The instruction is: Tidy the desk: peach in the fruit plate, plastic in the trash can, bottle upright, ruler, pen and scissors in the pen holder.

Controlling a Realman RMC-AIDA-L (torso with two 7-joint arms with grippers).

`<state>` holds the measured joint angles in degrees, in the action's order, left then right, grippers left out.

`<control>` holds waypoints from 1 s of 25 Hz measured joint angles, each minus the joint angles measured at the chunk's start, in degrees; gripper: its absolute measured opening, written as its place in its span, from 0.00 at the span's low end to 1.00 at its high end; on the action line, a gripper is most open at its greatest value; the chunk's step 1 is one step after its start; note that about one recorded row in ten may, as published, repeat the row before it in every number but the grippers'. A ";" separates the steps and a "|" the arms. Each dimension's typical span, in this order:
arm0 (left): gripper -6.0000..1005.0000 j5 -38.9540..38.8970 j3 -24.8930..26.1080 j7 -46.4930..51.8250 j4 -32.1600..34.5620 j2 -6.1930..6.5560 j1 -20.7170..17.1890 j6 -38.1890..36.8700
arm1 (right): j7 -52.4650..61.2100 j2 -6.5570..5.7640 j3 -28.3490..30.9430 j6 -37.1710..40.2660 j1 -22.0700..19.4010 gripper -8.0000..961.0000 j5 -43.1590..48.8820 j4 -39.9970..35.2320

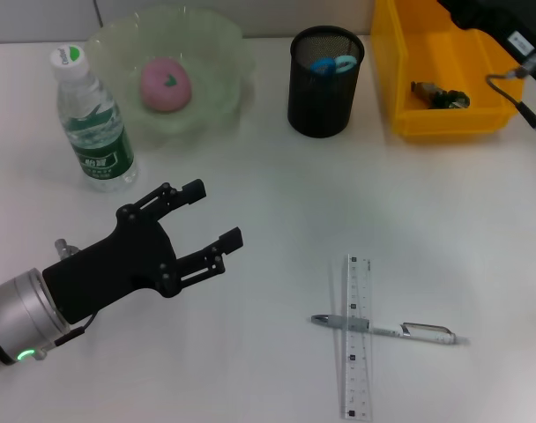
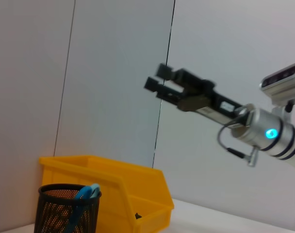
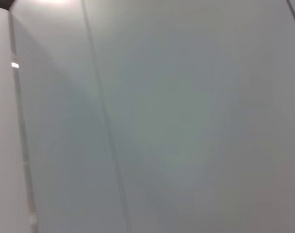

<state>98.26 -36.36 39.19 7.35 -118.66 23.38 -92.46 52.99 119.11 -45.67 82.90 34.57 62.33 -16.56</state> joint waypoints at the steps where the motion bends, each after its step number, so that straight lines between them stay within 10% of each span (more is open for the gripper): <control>1: 0.83 0.00 0.00 0.00 0.00 0.00 0.00 0.00 | 2.65 -0.08 -1.97 0.57 -1.30 0.78 0.03 -2.35; 12: 0.83 0.08 0.08 0.03 1.48 0.17 -0.91 -0.26 | 31.24 -5.07 -7.41 5.27 -3.85 0.78 28.15 -22.39; 25: 0.83 0.90 -0.37 0.30 1.75 0.30 -1.70 -1.09 | 38.74 -5.05 -8.40 14.66 5.42 0.78 61.96 -36.47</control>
<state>99.17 -36.73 39.49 9.10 -118.36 21.68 -93.55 91.72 114.06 -54.07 97.56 39.99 124.29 -53.03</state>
